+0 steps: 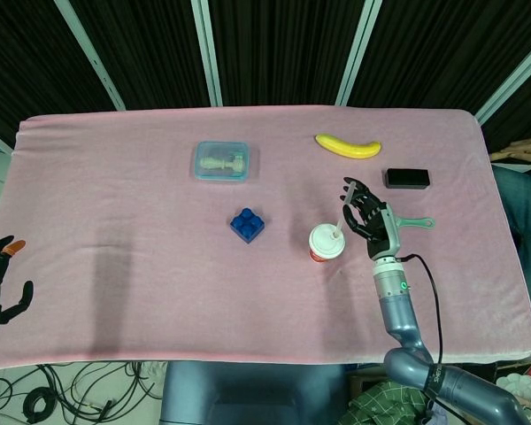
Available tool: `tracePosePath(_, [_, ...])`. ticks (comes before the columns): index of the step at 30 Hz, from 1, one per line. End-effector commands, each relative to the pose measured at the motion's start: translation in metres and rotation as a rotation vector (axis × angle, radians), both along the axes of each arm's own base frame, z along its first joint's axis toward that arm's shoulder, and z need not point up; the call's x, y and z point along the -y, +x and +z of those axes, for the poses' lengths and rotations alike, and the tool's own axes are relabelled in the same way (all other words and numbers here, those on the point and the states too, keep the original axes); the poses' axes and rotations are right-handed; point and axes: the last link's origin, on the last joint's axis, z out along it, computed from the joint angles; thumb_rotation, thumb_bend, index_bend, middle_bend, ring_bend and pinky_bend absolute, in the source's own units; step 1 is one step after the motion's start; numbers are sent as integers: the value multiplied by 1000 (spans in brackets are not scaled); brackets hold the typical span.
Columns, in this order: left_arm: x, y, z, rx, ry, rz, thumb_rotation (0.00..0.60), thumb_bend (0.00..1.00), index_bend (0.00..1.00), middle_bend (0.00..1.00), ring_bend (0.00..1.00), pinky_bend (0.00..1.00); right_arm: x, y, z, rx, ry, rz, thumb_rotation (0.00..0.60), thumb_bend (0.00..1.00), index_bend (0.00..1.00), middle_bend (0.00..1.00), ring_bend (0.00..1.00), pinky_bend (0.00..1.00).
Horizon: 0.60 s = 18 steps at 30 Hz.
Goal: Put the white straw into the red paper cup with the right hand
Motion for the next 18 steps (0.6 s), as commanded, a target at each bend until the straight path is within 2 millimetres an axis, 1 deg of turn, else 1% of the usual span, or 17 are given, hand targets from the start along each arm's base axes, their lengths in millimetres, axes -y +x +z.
tracePosePath(1, [0, 0, 0, 0, 2, 1, 600, 446, 195, 90, 19, 3, 0, 0, -1, -1, 0, 0, 600, 412, 705, 194, 197, 208])
tracePosePath(18, [0, 0, 0, 1, 2, 1, 600, 446, 195, 90, 19, 3, 0, -2, -9, 16, -3, -9, 600, 414, 711, 197, 198, 208])
